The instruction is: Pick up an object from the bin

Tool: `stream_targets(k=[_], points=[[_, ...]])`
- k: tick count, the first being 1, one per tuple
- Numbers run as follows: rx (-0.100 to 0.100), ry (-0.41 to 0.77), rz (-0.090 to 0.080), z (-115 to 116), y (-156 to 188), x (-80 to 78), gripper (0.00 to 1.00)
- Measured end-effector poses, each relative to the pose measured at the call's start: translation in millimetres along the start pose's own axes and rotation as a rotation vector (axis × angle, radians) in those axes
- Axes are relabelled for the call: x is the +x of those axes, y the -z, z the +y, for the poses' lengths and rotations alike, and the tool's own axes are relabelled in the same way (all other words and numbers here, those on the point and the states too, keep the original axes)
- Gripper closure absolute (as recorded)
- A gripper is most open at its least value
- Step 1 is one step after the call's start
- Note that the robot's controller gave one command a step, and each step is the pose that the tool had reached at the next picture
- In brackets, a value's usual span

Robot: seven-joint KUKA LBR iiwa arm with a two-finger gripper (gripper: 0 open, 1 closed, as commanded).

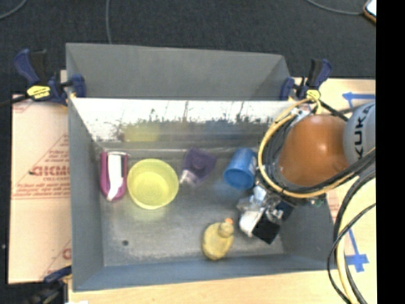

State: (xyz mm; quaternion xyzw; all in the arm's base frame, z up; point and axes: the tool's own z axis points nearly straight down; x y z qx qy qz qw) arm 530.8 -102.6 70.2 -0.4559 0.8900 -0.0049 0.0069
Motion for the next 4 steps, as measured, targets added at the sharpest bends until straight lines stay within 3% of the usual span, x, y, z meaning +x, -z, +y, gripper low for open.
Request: stream_targets(k=[2,3,4], points=[[0.002,-0.003,-0.002,-0.3,8.7,-0.1,1.00],[-0.009,-0.004,0.002,2.2,38.3,0.6,1.00],[-0.005,-0.006,0.000,-0.1,93.7,-0.3,1.00]])
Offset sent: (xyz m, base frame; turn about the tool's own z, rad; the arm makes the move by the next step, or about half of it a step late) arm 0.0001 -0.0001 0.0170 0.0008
